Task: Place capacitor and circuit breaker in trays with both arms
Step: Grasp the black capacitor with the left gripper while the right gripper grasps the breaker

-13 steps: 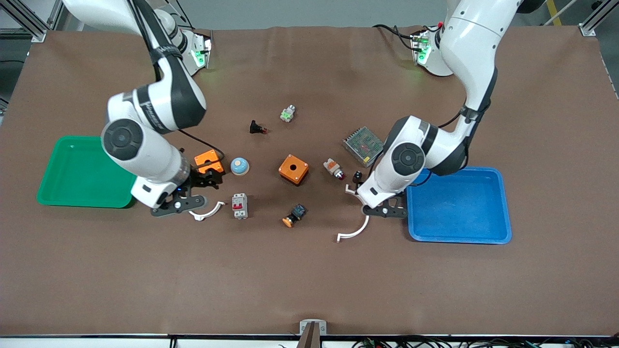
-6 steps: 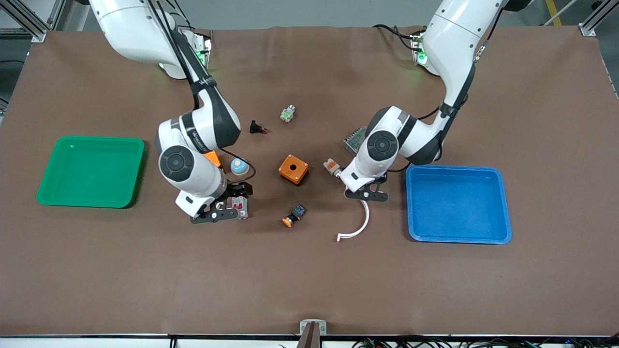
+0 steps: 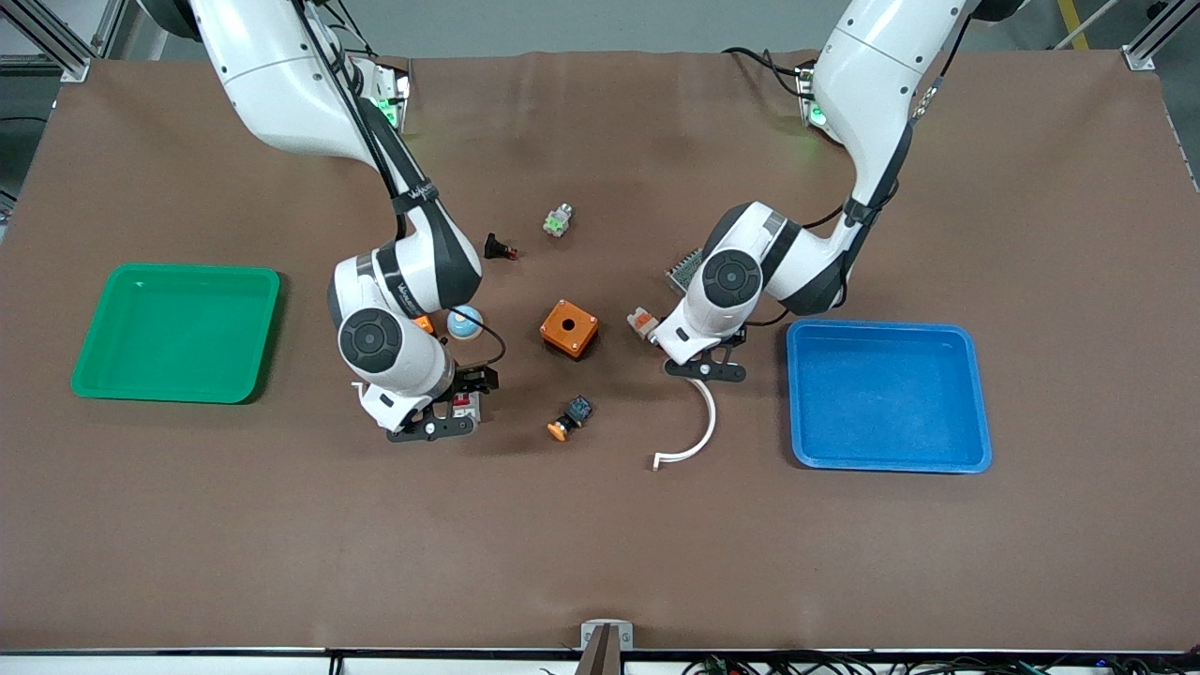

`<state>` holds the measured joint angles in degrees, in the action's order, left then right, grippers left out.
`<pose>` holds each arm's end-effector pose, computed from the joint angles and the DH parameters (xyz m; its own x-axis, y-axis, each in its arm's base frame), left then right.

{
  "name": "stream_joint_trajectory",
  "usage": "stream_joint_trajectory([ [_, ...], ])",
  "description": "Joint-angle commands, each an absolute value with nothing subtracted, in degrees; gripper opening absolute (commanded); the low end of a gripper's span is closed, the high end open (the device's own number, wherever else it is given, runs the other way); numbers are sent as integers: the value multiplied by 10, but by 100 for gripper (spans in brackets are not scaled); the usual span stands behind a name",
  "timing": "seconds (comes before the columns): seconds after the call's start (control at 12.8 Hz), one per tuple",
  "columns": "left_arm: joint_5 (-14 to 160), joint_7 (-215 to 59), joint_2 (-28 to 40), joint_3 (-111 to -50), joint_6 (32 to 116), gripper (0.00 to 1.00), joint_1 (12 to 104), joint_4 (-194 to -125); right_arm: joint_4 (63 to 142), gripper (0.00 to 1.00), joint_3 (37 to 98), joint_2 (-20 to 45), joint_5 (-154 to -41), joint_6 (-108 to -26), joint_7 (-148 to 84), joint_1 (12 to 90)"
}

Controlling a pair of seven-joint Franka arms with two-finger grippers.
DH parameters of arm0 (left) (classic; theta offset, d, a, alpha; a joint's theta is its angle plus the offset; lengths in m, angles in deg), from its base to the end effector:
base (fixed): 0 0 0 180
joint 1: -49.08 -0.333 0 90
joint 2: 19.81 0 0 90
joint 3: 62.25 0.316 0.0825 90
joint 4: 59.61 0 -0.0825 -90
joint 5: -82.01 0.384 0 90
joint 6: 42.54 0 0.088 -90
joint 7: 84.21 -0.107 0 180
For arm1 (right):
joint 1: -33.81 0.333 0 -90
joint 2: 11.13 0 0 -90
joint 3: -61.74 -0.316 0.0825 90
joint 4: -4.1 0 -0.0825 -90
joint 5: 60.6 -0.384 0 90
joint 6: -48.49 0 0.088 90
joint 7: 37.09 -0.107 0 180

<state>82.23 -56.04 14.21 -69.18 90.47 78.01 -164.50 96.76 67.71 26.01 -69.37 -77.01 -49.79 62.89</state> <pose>0.5185 -0.3696 0.2005 0.9858 -0.1193 -0.1180 -0.1189 -0.9929 0.0105 0.6240 0.2816 0.2413 0.9907 0.1081 -0.0822 0.1053 -0.9937 -0.0379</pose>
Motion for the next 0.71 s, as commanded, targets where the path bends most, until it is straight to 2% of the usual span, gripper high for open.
stream_joint_trajectory([
  [0.0,823,-554,128,-688,914,52,786,-1663,954,100,681,280,-706,-776,-501,633],
  [0.24,823,-554,131,-688,914,41,790,-1661,954,100,681,294,-706,-790,-501,635],
  [0.31,823,-554,131,-688,914,34,790,-1658,954,99,680,296,-707,-790,-502,635],
  [0.39,824,-555,131,-688,913,24,790,-1652,955,94,680,297,-708,-790,-503,634],
  [0.47,827,-558,128,-687,911,15,784,-1649,955,78,680,300,-708,-790,-503,634],
  [0.63,827,-561,103,-682,909,4,756,-1650,954,44,680,301,-709,-789,-504,633],
])
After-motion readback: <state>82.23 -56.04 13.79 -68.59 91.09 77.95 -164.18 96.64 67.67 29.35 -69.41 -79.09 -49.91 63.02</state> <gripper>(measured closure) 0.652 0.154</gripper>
